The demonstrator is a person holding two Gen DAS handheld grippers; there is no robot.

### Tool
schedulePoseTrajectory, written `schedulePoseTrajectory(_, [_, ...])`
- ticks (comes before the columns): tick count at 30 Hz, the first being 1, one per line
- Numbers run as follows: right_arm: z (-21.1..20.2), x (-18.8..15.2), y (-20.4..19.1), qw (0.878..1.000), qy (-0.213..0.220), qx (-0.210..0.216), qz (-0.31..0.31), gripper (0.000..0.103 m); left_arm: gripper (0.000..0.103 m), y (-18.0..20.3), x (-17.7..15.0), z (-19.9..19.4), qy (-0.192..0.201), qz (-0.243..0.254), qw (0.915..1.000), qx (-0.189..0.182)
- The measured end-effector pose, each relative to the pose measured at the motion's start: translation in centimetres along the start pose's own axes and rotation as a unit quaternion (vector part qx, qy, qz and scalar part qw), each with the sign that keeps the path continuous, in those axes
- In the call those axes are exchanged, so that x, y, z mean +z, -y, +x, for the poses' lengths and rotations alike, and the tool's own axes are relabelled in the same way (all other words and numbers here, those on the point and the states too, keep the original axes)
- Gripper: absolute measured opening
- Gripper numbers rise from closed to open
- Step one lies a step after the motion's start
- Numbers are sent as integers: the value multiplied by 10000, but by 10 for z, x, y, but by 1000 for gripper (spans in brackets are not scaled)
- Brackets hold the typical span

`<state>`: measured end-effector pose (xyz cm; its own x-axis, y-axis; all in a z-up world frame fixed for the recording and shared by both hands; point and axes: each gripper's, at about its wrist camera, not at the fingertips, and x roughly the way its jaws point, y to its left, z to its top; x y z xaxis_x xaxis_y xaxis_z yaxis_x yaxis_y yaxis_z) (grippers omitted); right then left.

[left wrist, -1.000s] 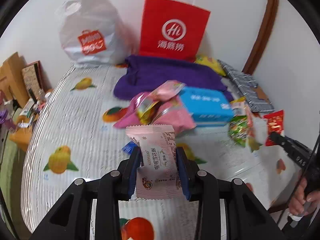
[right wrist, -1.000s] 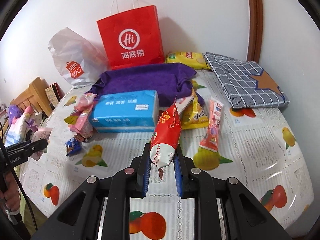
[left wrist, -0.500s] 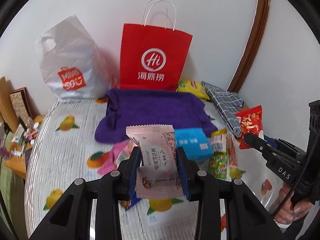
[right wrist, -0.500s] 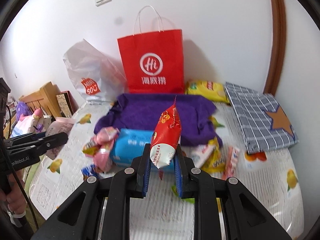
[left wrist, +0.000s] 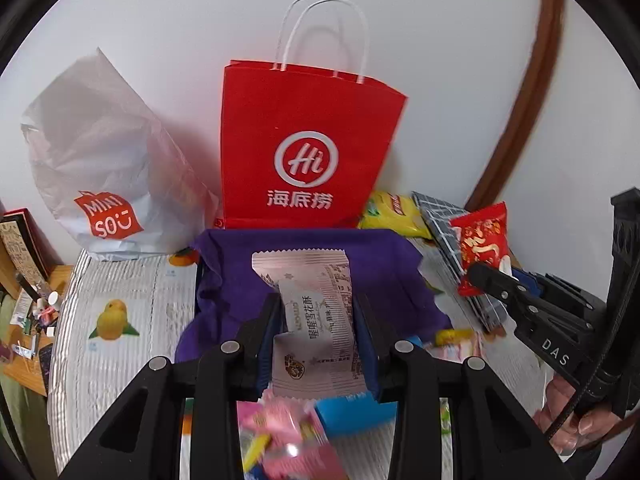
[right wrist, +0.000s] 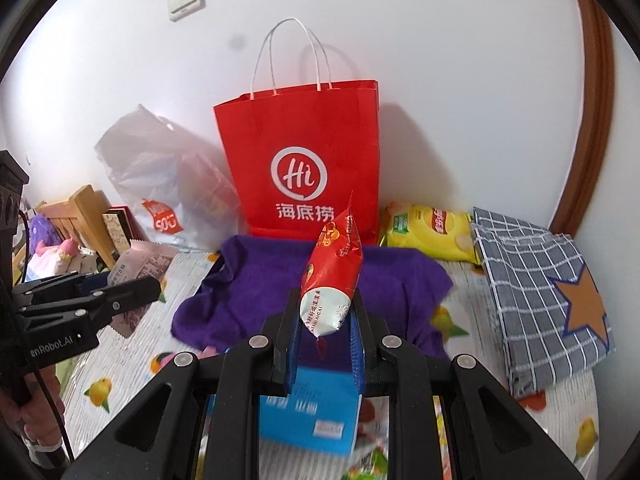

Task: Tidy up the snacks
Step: 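Carry both held candies over the purple towel with both grippers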

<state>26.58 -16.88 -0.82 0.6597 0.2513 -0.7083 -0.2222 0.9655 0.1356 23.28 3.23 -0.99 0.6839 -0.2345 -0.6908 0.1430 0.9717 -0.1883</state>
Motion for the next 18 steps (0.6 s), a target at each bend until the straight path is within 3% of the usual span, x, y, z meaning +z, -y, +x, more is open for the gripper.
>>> schedulePoseTrajectory(18, [111,27,49,9981,-556,-251,-78,21,34,-26,48,123,-401,-185,9988,201])
